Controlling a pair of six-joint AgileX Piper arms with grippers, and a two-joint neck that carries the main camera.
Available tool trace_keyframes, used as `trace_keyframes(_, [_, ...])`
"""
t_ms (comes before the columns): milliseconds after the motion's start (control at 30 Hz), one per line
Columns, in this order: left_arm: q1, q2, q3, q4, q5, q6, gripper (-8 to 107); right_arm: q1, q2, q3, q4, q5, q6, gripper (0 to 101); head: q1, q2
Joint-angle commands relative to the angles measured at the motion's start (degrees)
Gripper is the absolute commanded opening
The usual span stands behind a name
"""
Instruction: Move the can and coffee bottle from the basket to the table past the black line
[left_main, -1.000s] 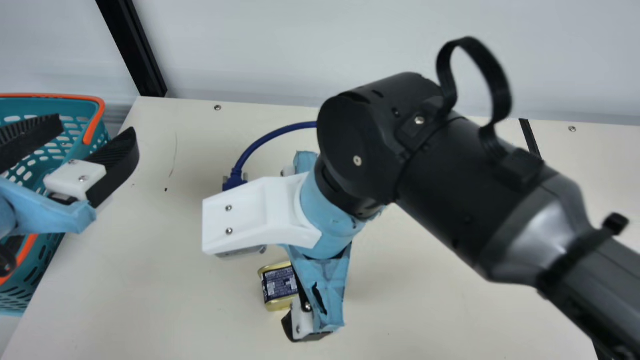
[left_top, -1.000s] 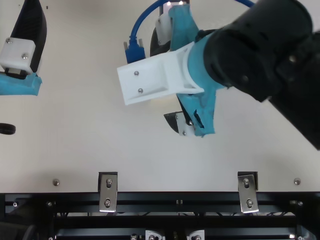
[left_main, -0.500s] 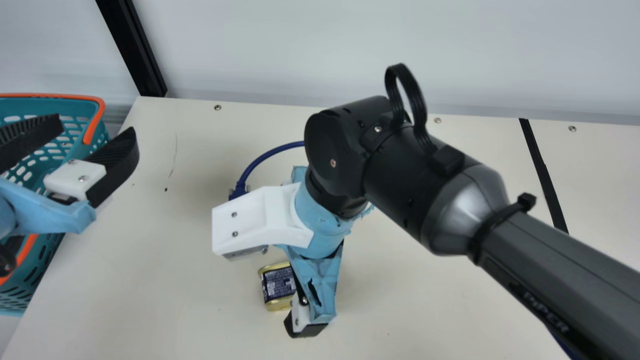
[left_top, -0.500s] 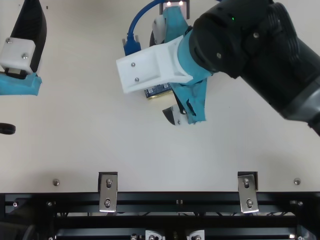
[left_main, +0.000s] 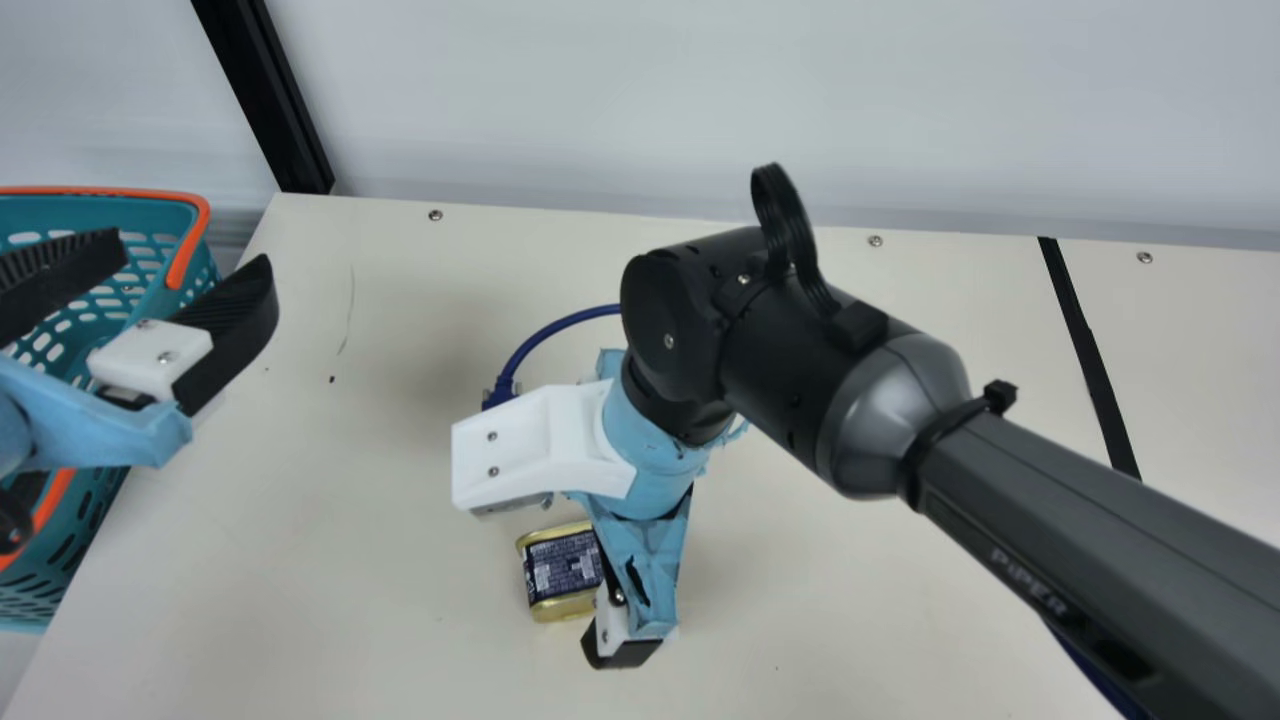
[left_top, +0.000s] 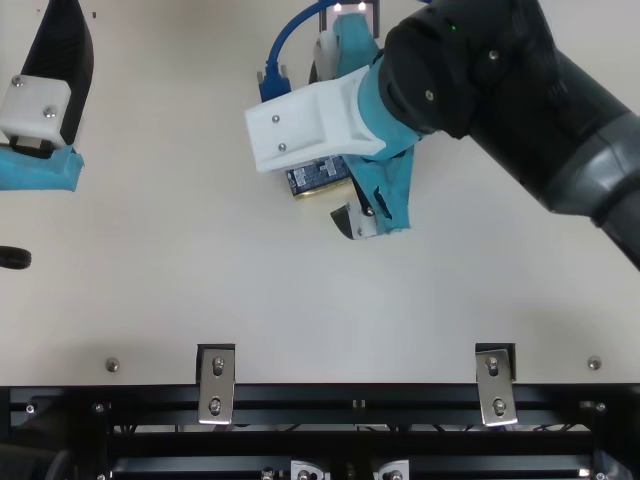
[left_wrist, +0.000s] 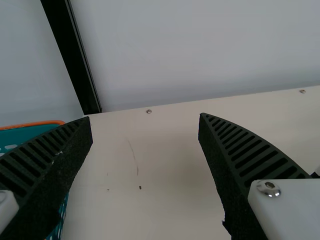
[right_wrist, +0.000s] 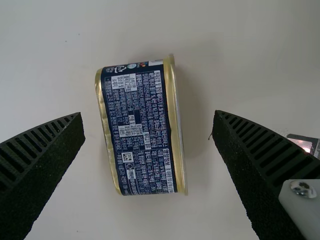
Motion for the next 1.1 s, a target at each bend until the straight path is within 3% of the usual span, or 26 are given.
trace_keyframes(0, [0.00, 0.00, 0.00, 0.00, 0.00, 0.00, 90, -0.15, 0.08, 0.41, 0.09, -0.52, -0.12, 101, -0.06, -0.16])
trace_keyframes(100, [0.00, 0.00, 0.00, 0.00, 0.00, 0.00, 90, -0.34, 0.16, 1.11, -0.17, -1.33, -0.06, 101, -0.06, -0.16])
trace_keyframes(133, [0.00, 0.00, 0.00, 0.00, 0.00, 0.00, 90, -0.40, 0.13, 1.40, -0.36, -1.71, 0.03, 31, -0.06, -0.16])
trace_keyframes(167, [0.00, 0.00, 0.00, 0.00, 0.00, 0.00, 90, -0.47, 0.10, 1.63, -0.57, -2.05, 0.17, 0, -0.06, -0.16])
trace_keyframes(367, [0.00, 0.00, 0.00, 0.00, 0.00, 0.00, 90, -1.13, -1.35, 2.47, -0.83, -3.06, 1.77, 0, -0.06, -0.16])
trace_keyframes(733, [0.00, 0.00, 0.00, 0.00, 0.00, 0.00, 90, -6.04, -7.28, 2.83, 2.09, -1.39, 7.91, 0, 0.02, -1.58])
trace_keyframes(1067, [0.00, 0.00, 0.00, 0.00, 0.00, 0.00, 90, -17.36, -14.88, 10.33, 0.85, -5.64, 18.62, 0, -0.54, -11.49])
